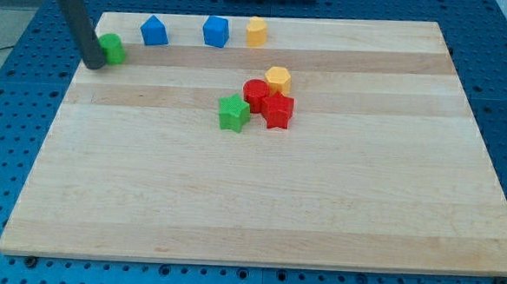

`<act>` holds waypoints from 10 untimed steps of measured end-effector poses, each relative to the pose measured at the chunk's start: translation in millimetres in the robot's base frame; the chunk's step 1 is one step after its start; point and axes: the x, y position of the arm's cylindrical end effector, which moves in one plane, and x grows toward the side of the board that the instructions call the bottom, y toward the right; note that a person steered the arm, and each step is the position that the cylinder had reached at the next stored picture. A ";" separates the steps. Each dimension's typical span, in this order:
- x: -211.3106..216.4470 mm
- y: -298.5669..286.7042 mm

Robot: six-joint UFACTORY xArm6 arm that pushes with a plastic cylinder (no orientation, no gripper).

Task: Push the yellow hexagon parallel to the yellow heart

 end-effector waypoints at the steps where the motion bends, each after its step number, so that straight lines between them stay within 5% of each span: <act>1: 30.9 15.4; 2: 28.4 24.3; 4: -54.9 19.1; 7: 69.1 127.9; 9: 53.5 284.0; 10: 37.9 280.2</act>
